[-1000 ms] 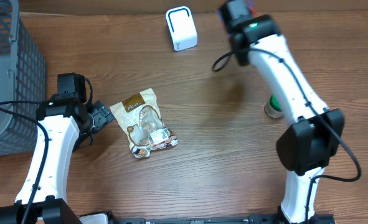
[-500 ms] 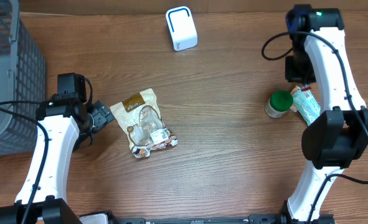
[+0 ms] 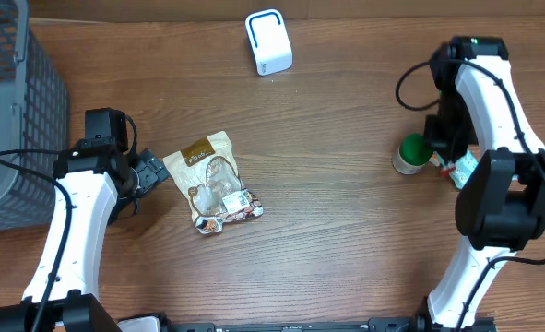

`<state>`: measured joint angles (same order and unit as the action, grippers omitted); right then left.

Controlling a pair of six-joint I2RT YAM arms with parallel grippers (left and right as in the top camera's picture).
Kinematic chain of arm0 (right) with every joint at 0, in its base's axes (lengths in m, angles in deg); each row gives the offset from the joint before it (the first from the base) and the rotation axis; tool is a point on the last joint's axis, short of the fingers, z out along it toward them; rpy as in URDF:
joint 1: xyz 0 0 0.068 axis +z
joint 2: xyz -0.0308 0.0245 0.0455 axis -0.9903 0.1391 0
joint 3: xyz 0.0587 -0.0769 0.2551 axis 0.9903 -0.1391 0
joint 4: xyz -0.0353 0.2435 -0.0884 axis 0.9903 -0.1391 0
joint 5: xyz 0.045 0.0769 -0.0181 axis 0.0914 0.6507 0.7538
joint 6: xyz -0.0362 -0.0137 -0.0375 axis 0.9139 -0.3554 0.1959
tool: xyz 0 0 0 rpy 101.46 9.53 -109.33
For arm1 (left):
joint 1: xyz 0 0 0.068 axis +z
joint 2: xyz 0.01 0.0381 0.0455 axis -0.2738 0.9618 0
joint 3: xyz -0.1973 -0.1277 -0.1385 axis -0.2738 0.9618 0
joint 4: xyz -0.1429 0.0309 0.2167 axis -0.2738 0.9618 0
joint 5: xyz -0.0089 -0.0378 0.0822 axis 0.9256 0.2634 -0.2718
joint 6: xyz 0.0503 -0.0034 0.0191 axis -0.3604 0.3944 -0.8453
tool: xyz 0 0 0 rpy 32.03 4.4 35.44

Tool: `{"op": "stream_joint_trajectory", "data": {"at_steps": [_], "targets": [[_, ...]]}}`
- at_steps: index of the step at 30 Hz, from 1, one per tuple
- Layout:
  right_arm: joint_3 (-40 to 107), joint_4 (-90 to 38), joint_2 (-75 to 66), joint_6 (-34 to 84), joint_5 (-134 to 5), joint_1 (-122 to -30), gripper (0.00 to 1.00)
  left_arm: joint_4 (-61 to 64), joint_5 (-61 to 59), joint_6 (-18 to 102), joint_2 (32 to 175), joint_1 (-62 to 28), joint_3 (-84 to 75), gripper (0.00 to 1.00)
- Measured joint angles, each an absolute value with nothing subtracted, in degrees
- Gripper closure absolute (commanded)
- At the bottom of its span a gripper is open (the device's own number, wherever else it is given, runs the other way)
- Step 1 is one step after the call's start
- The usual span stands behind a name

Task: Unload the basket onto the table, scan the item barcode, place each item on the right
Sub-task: 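Carry the red stick right beside the jar and release it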

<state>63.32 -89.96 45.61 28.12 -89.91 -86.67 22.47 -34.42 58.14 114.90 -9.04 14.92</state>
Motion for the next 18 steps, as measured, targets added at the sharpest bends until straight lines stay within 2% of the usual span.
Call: {"op": "stream_joint_trajectory", "data": {"at_steps": [9, 18], "targets": [[58.0, -84.0, 45.6, 27.6, -89.5, -89.4, 0.96, 22.5, -34.4, 58.1, 114.9, -9.0, 14.9, 0.0], [58.0, -81.9, 45.5, 35.4, -85.4, -89.1, 0.96, 22.5, -34.4, 58.1, 114.9, -9.0, 14.9, 0.0]]}}
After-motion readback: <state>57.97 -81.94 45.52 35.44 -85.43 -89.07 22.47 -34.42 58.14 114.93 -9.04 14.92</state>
